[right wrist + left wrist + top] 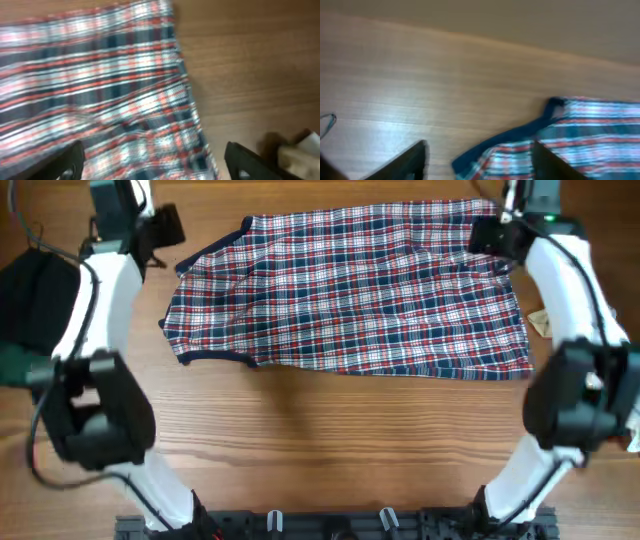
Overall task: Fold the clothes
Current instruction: 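Grasp the shirt's far corners with both grippers and pull outward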
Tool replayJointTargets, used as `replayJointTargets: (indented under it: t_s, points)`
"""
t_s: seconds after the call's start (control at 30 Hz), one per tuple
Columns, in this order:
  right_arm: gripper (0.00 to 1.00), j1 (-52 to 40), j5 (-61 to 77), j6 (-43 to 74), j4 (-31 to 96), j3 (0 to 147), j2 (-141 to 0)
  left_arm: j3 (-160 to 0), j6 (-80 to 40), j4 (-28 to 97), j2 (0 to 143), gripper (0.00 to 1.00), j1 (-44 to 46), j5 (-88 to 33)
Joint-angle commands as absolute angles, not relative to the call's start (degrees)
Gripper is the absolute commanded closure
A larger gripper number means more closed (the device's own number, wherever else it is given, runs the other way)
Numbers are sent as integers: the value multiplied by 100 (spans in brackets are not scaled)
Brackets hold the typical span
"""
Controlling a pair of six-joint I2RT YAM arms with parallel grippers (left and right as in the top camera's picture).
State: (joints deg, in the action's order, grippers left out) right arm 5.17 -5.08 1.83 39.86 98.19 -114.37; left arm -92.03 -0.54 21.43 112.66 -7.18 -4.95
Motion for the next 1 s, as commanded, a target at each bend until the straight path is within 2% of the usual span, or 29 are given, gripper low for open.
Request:
replayJointTargets:
  t_s: [0.0,0.03,0.13,0.47,0.63,0.77,0.87,0.97]
  points:
    - [1,530,336,263,4737,9915,-10910,-9264,-93,2877,10982,11,-392,-875]
    - [0,543,228,447,5059,9915,-10840,-9264,-178,3267,10982,1,-342,-869]
    - [0,755,-211,1017,6060,9909,-10735,-9260,-1321,4331,10986,0,-362,-749]
    - [0,1435,-215,1570,7459,9865,-10641,-9260,-2130,5739,10969,0,-360,-744]
    - [0,1629,-491,1850,7109,8892,-9675,-9233,-2130,6180,10477,0,-360,-742]
    - [0,1865,-250,2014,6149,7153,-8591,-8453,-2211,6165,9310,0,-226,-397]
    - [0,1920,-246,2134,5693,6552,-8300,-7404,-2545,5607,8460,0,-104,366]
    - [0,1920,-54,2182,5046,6141,-8333,-6066,-2571,4488,8329,0,-200,395]
